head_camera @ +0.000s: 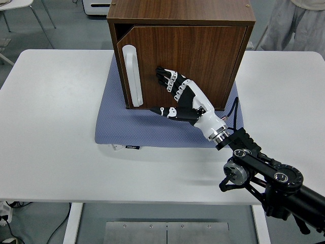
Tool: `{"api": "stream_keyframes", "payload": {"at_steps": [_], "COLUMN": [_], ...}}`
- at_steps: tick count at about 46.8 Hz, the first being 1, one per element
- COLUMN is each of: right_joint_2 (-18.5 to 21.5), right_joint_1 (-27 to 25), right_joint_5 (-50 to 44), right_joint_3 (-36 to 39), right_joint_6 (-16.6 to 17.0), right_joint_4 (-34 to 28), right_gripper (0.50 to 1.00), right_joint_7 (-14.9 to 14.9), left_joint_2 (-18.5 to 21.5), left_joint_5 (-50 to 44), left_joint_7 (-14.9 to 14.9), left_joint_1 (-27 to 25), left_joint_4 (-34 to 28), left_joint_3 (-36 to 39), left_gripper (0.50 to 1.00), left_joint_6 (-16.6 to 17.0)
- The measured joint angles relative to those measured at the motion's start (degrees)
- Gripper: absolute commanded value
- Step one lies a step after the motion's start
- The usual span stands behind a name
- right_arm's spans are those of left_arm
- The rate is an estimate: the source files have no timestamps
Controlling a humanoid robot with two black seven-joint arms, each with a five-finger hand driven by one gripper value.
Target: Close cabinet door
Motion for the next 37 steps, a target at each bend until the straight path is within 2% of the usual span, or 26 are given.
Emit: {"api": "stream_keyframes", "payload": {"at_steps": [8, 37], "right_joint_2": [0.57, 3.16], "right_joint_1": [1.62, 2.0], "right_joint_5": [2.92, 3.12], "right_joint_3": [0.45, 1.26], "right_joint_6": [-2.29, -6.63], "right_joint_4": [-1.21, -2.2], "right_gripper": [1.0, 1.0], "right_joint_7": [0.0, 0.0], "left_joint_2": [0.0, 0.0], "left_joint_5": [0.0, 0.0], "left_joint_7": [-0.01, 0.0], "left_joint_1": [0.0, 0.0], "left_joint_4": [0.04, 0.0], "left_joint_3": [0.0, 0.0], "left_gripper": [1.0, 1.0], "left_joint_6": [0.0, -0.03]}}
